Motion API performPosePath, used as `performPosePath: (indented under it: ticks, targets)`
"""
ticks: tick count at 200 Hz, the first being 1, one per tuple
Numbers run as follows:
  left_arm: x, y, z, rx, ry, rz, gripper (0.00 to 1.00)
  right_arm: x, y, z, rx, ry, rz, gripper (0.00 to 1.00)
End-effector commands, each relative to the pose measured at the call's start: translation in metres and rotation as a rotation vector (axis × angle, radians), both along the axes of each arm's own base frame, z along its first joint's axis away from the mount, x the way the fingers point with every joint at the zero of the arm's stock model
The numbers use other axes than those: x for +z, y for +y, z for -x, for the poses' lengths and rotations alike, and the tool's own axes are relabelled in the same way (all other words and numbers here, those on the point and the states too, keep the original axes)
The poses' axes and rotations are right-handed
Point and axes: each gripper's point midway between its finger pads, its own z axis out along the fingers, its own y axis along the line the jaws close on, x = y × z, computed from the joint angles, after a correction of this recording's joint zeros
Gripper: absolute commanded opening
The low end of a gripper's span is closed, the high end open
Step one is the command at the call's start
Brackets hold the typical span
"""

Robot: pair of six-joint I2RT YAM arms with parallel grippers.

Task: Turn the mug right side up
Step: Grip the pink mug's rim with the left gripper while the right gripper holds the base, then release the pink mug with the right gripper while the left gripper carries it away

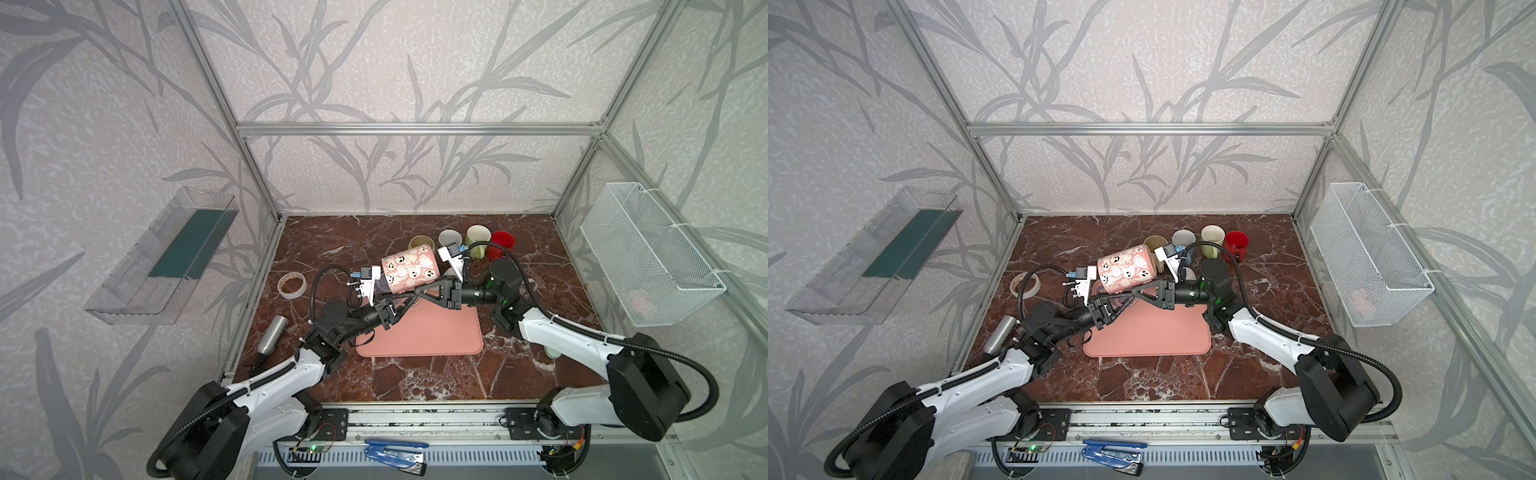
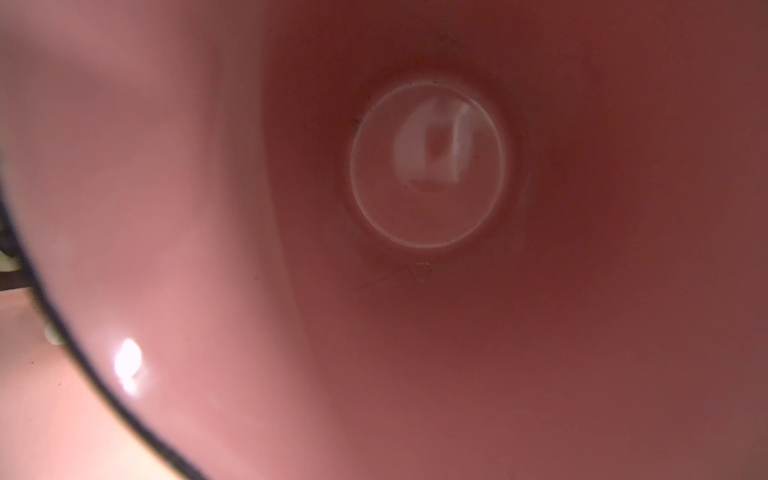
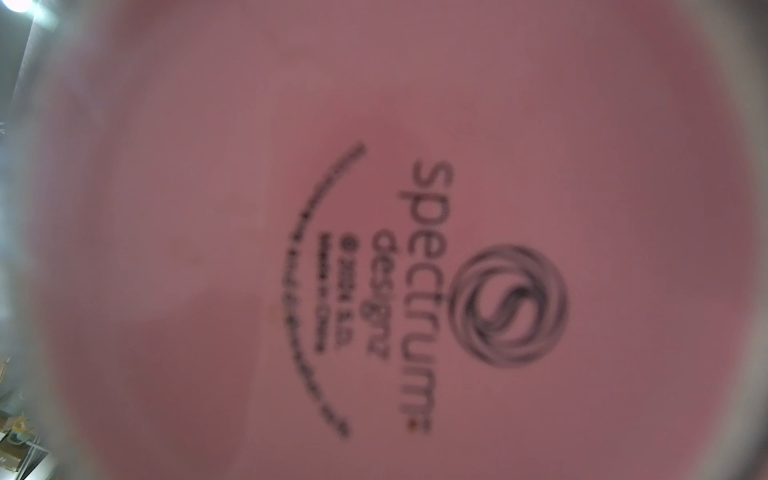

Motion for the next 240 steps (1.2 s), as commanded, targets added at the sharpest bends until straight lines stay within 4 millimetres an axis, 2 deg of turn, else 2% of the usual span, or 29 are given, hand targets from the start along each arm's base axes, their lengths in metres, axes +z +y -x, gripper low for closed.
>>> performPosePath:
  ticks: [1, 24, 46, 72, 103, 126, 148, 173, 217, 238, 240]
  targets:
    - [0.014, 0.005, -0.005, 0.039, -0.052, 0.012, 0.19, 0.026, 0.000, 0.016, 0.059, -0.132, -0.075, 0.00]
    - [0.012, 0.006, -0.006, 0.047, -0.047, 0.013, 0.12, 0.026, 0.000, 0.015, 0.057, -0.130, -0.075, 0.00]
    - [0.011, 0.006, -0.005, 0.049, -0.045, 0.012, 0.00, 0.024, 0.001, 0.014, 0.054, -0.130, -0.072, 0.00]
    - [0.009, 0.008, -0.006, 0.062, -0.043, 0.011, 0.00, 0.023, 0.001, 0.013, 0.051, -0.132, -0.071, 0.01]
    - [0.006, 0.014, -0.007, 0.099, -0.043, -0.003, 0.00, 0.021, 0.001, 0.011, 0.045, -0.129, -0.065, 0.17]
    - [0.001, 0.022, -0.009, 0.147, -0.036, -0.020, 0.00, 0.017, -0.001, 0.008, 0.033, -0.125, -0.058, 0.33]
    - [-0.004, 0.027, -0.011, 0.182, -0.025, -0.039, 0.00, 0.013, -0.004, 0.004, 0.015, -0.119, -0.052, 0.41]
    - [-0.007, 0.032, -0.013, 0.215, -0.019, -0.043, 0.00, 0.010, -0.005, 0.002, 0.003, -0.114, -0.046, 0.47]
    - [-0.018, 0.044, -0.025, 0.314, 0.021, -0.131, 0.00, 0.004, -0.008, -0.001, -0.016, -0.109, -0.030, 0.49]
    - [-0.025, 0.052, -0.031, 0.369, 0.048, -0.208, 0.00, -0.004, -0.010, -0.006, -0.051, -0.111, 0.009, 0.50]
    - [-0.025, 0.053, -0.032, 0.374, 0.050, -0.214, 0.00, -0.009, -0.011, -0.006, -0.055, -0.094, 0.029, 0.50]
